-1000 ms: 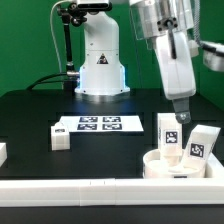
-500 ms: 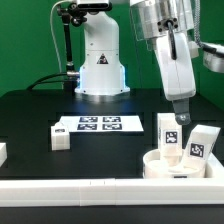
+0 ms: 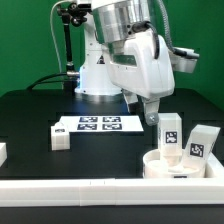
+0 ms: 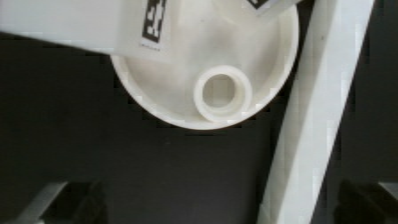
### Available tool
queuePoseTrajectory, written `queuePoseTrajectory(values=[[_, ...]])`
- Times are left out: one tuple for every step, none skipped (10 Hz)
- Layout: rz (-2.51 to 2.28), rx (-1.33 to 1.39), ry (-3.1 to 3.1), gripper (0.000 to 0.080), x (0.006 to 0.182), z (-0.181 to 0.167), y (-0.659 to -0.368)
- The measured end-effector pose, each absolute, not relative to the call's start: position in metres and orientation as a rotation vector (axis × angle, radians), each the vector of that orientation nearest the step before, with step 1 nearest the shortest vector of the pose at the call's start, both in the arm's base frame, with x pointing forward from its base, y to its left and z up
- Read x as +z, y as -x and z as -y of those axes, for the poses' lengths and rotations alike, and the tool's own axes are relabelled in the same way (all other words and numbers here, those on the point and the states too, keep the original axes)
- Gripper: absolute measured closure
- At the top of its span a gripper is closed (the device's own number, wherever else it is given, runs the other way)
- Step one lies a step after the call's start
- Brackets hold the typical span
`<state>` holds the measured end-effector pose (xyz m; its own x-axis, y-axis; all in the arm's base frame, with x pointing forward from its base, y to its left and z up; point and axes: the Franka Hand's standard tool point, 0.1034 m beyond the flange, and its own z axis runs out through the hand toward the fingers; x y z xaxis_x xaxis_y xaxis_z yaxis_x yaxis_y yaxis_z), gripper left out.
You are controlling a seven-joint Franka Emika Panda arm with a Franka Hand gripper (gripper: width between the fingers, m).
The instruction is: Assemble stool
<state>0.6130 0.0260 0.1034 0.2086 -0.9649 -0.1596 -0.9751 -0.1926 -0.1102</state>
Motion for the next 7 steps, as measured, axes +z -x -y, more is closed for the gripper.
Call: queuePoseTrajectory(values=[[-1.826, 0.075, 2.321, 0.015, 0.103, -0.025, -0.613], [-1.715, 0.062, 2.403, 0.015, 0.103, -0.024, -0.613], [-1.621, 0.052, 2.467, 0.015, 0.103, -0.024, -0.613], [-1.408, 0.053, 2.638, 0.015, 0.099, -0.019, -0.608], [-1.191, 0.041, 2.769, 0.015, 0.095, -0.012, -0.604], [-1.015, 0.032, 2.859, 0.015, 0.094, -0.008, -0.602], [-0.857, 0.025, 2.936, 0.015, 0.093, -0.005, -0.601]])
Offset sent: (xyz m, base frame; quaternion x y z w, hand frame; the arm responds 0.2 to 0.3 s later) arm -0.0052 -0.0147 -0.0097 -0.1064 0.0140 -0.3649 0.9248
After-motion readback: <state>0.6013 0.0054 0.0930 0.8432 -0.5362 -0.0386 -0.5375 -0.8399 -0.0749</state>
